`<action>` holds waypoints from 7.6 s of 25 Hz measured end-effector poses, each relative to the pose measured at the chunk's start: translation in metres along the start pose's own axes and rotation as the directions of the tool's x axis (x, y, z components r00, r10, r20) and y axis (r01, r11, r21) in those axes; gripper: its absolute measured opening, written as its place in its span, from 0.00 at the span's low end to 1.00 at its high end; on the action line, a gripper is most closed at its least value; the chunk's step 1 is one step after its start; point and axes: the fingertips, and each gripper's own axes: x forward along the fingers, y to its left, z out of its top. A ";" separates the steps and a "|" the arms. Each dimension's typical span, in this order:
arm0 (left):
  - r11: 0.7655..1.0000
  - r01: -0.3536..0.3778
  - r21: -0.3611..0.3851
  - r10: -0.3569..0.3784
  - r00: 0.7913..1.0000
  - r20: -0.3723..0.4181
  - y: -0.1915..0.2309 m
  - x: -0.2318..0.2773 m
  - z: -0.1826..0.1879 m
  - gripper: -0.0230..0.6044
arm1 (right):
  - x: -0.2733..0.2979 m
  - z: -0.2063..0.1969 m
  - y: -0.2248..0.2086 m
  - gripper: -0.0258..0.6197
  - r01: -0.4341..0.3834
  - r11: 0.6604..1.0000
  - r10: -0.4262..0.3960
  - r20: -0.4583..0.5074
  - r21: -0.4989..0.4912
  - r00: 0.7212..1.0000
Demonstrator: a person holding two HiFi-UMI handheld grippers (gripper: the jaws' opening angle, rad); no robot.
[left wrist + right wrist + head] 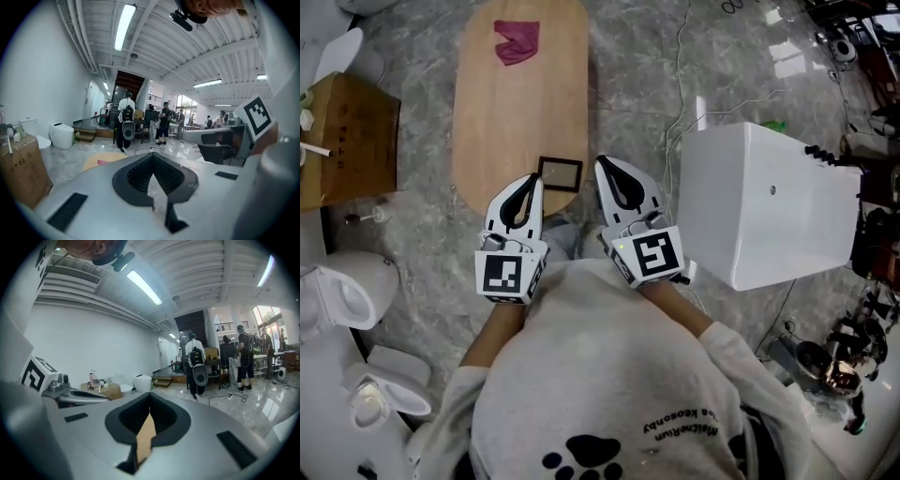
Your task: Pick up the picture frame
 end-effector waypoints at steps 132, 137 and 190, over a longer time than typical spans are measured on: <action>0.995 -0.039 -0.091 -0.022 0.810 -0.587 0.089 0.120 -0.429 0.25 | 0.088 -0.441 -0.032 0.05 -0.222 0.967 0.253 -0.571 0.125 0.781; 0.993 -0.057 -0.106 -0.021 0.786 -0.617 0.094 0.123 -0.438 0.25 | 0.089 -0.442 -0.036 0.05 -0.210 0.969 0.248 -0.570 0.132 0.784; 0.986 0.006 -0.164 -0.112 0.753 -0.648 0.027 0.159 -0.441 0.23 | 0.088 -0.512 -0.057 0.49 -0.043 0.596 0.533 -0.355 0.802 0.768</action>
